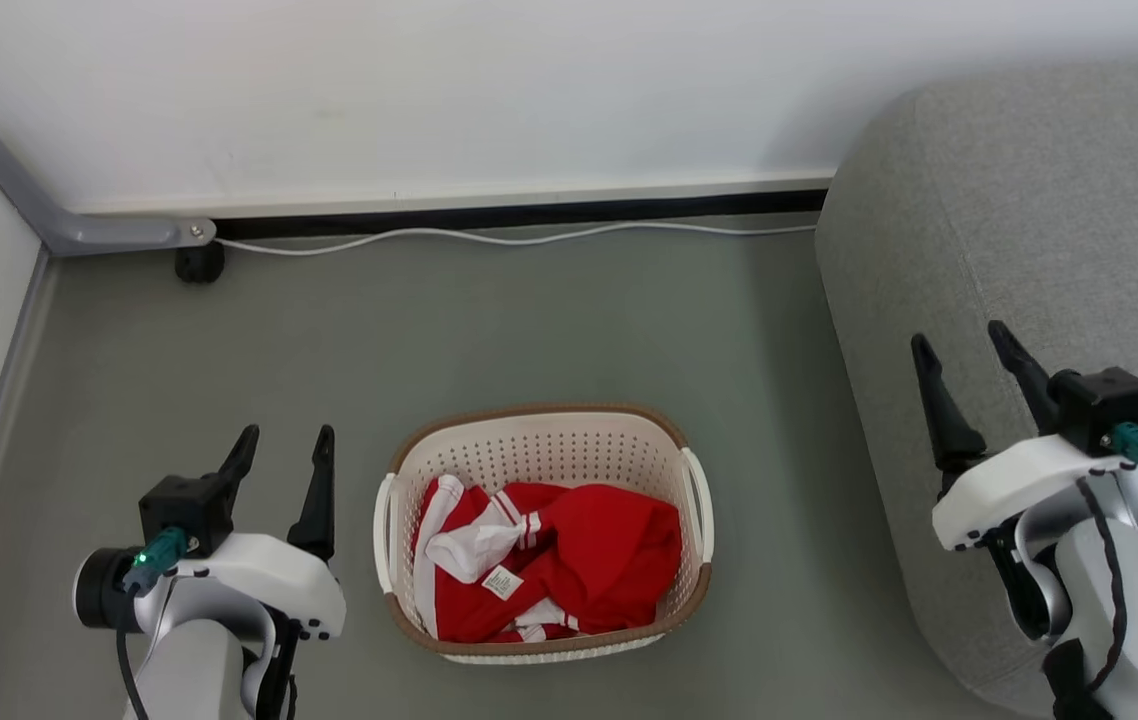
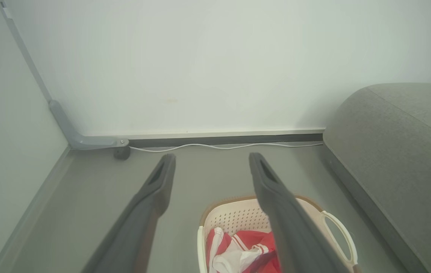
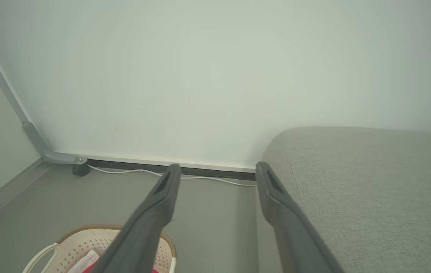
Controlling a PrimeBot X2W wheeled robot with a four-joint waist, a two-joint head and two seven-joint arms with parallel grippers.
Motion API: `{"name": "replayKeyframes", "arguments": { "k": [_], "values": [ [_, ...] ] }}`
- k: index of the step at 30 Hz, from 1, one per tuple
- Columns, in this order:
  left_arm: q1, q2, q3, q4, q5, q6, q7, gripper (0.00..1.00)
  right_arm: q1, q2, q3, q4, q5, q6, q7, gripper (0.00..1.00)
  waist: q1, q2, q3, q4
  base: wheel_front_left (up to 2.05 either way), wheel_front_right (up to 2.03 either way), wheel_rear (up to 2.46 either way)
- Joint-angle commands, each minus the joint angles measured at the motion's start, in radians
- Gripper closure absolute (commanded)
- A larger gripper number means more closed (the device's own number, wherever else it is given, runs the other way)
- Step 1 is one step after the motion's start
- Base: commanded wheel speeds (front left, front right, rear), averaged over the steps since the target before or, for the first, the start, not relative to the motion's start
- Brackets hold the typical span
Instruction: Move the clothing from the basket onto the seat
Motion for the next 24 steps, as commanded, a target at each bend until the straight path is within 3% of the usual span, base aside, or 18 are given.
{"name": "replayKeyframes", "arguments": {
  "k": [1, 13, 24],
  "values": [
    [-0.061, 0.015, 0.017, -0.031, -0.006, 0.004, -0.010, 0.00, -0.040, -0.004, 0.000, -0.046, -0.017, 0.007, -0.015, 0.00, 0.0000, 0.0000, 0.057, 0.001, 0.00, 0.00, 0.00],
    [-0.167, 0.014, -0.073, -0.057, -0.081, 0.021, -0.010, 0.00, -0.123, 0.002, -0.119, -0.198, -0.051, 0.007, -0.015, 0.00, 0.0000, 0.0000, 0.324, -0.007, 0.00, 0.00, 0.00],
    [-0.270, 0.014, -0.160, -0.018, -0.130, 0.030, -0.010, 0.00, -0.174, 0.015, -0.164, -0.294, -0.065, 0.007, -0.015, 0.00, 0.0000, 0.0000, 0.496, -0.009, 0.00, 0.00, 0.00]
  ]
}}
